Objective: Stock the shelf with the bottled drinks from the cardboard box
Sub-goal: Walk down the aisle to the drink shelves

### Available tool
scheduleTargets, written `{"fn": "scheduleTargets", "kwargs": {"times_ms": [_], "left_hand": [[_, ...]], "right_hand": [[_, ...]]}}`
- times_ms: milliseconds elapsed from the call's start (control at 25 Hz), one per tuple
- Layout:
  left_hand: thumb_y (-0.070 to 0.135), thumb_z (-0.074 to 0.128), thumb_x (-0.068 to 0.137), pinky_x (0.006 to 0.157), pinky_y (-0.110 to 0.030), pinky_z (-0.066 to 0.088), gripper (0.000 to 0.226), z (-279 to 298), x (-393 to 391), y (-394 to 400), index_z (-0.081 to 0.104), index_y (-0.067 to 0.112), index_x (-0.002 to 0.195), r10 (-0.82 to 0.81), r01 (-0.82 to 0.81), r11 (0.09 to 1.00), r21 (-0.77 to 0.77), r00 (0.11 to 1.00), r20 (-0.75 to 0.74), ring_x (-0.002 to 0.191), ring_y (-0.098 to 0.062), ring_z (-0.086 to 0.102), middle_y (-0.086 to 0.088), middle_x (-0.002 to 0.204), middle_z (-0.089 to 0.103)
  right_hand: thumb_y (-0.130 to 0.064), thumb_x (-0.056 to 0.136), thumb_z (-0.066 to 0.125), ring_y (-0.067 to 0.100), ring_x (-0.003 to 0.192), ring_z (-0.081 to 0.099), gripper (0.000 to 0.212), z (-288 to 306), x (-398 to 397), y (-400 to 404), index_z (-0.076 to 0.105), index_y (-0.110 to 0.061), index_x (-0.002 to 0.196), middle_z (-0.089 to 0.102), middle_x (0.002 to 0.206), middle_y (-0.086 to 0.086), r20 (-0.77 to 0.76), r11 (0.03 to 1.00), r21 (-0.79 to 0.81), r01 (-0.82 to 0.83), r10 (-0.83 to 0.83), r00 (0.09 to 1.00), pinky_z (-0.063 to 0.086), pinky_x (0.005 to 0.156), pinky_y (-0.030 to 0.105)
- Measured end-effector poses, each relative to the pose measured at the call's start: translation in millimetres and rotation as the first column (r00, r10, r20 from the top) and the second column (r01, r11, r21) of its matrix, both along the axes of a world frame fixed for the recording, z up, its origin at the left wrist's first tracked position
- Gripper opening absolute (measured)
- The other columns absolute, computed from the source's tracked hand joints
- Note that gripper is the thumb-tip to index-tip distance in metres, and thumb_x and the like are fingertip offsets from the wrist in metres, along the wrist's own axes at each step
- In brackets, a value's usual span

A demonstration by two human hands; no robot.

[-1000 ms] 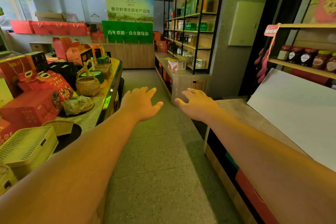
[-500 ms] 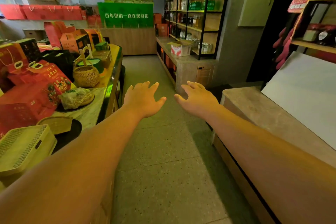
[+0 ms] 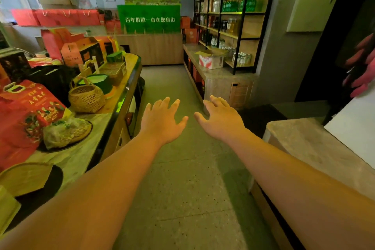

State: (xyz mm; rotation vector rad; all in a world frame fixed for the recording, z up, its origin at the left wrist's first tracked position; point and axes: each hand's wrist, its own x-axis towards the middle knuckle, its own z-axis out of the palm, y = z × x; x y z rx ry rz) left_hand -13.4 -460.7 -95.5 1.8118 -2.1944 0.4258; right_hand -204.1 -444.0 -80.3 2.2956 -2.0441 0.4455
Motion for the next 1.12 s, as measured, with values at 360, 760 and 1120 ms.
{"fn": "scheduleTargets", "kwargs": {"times_ms": [360, 760, 1120], "left_hand": [[0.071, 0.025, 0.088, 0.117, -0.051, 0.022, 0.076, -20, -13, -237, 0.022, 0.031, 0.153, -0.019, 0.021, 0.998, 0.057, 1.000, -0.025, 0.145, -0.025, 0.025, -0.005, 0.159, 0.026], [0.071, 0.024, 0.088, 0.115, -0.050, 0.025, 0.075, -6, 38, -574, 0.025, 0.031, 0.152, -0.098, 0.098, 0.995, 0.007, 0.995, 0.015, 0.143, -0.025, 0.030, -0.006, 0.157, 0.030], [0.070, 0.023, 0.090, 0.118, -0.050, 0.019, 0.074, -29, 32, -864, 0.020, 0.032, 0.153, -0.104, 0.103, 0.993, 0.057, 0.994, 0.027, 0.146, -0.025, 0.024, -0.005, 0.160, 0.023]], "right_hand": [[-0.067, 0.095, 0.028, 0.020, 0.152, 0.002, 0.075, -23, -10, -243, 0.022, -0.025, 0.156, 0.007, 0.166, -0.001, -0.011, 0.998, 0.060, -0.005, 0.005, 1.000, 0.016, 0.120, 0.045], [-0.069, 0.094, 0.026, 0.020, 0.152, 0.004, 0.075, -26, 41, -564, 0.024, -0.027, 0.155, 0.010, 0.165, -0.001, 0.052, 0.996, 0.050, 0.068, -0.070, 0.996, 0.021, 0.119, 0.046], [-0.067, 0.095, 0.028, 0.020, 0.152, 0.003, 0.073, -45, 18, -858, 0.021, -0.028, 0.156, 0.007, 0.165, -0.002, 0.056, 0.991, 0.081, 0.108, -0.113, 0.992, 0.021, 0.118, 0.046]]}}
